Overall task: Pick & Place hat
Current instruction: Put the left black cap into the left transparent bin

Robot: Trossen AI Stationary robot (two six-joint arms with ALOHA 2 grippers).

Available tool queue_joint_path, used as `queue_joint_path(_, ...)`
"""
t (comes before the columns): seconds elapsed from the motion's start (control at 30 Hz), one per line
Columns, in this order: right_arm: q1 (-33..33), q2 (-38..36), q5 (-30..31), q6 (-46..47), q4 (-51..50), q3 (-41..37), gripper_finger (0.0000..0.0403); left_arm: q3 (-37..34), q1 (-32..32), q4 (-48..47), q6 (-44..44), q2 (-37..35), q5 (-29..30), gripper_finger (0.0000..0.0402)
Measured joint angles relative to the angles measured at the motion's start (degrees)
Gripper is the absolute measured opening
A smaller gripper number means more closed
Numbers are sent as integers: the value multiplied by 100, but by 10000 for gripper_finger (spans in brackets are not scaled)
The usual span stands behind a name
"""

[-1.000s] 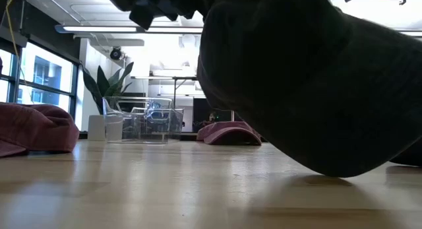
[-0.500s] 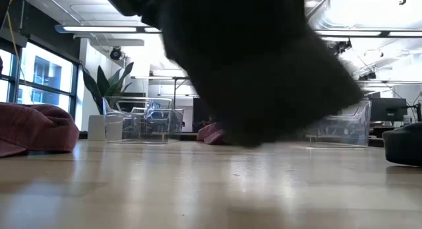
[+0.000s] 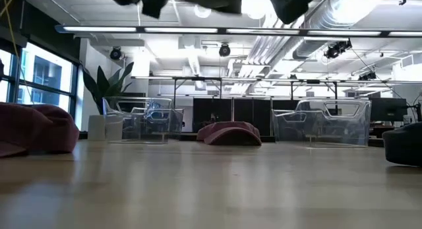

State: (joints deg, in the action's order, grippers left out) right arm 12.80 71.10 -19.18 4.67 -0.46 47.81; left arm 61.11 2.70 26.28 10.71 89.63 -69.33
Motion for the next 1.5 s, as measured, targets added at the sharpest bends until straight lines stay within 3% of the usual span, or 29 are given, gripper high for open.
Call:
queue_joint_path(0.2, 477, 42, 1111, -6, -109, 0, 114, 6, 757, -1119, -519, -863, -30, 1)
queue_joint_path(0.43, 988, 51, 2095, -4, -108, 0, 114, 1, 2126, -2086, -1316, -1826, 298, 0)
queue_joint_path(0.6, 1106, 52, 2517, -18, -106, 0, 114, 9, 3250, -2487, -2373, -2140, 994, 0)
queue_joint_path(0.8, 1070, 53, 2548, -18, -104, 0, 114, 292, 4278, -3554, -4099, -2131, 1942, 0)
queue_joint_path(1.0, 944, 53, 2549, -18, -103, 0, 114, 940, 4459, -5045, -6243, -1849, 3613, 0)
queue_joint_path(1.27, 818, 55, 2548, -16, -96, 2, 114, 1051, 4455, -6264, -8308, -1280, 4877, 0)
queue_joint_path(1.5, 817, 55, 2547, 23, -67, 2, 114, 1029, 4453, -6476, -9305, -878, 5223, 0)
